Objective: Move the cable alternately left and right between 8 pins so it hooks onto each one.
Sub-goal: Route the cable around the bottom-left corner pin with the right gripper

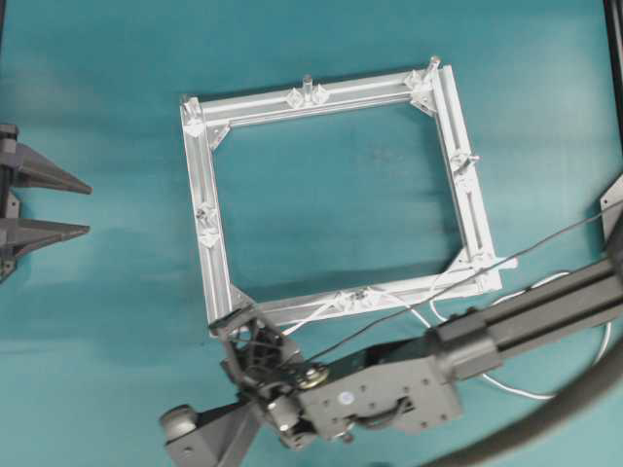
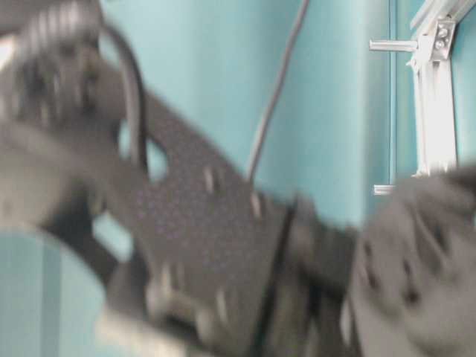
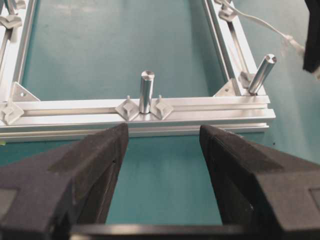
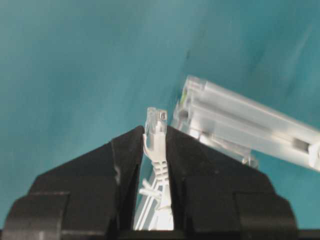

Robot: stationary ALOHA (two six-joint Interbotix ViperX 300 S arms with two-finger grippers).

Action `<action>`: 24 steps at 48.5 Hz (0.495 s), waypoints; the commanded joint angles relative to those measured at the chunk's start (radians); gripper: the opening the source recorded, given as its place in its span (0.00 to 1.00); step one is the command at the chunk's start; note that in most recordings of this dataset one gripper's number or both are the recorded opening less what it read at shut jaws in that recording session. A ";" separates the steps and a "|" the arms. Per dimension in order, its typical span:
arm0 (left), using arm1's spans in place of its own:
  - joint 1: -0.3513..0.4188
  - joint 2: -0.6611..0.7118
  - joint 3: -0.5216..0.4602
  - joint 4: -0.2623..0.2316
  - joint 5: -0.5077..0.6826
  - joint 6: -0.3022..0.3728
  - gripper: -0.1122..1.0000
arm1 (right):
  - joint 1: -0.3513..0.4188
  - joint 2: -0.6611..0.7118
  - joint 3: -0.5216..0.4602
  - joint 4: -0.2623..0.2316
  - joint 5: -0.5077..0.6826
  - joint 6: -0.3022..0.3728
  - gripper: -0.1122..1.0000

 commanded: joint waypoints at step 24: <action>-0.002 0.006 -0.012 0.003 -0.005 0.005 0.67 | -0.052 0.175 -0.411 0.034 0.178 0.482 0.24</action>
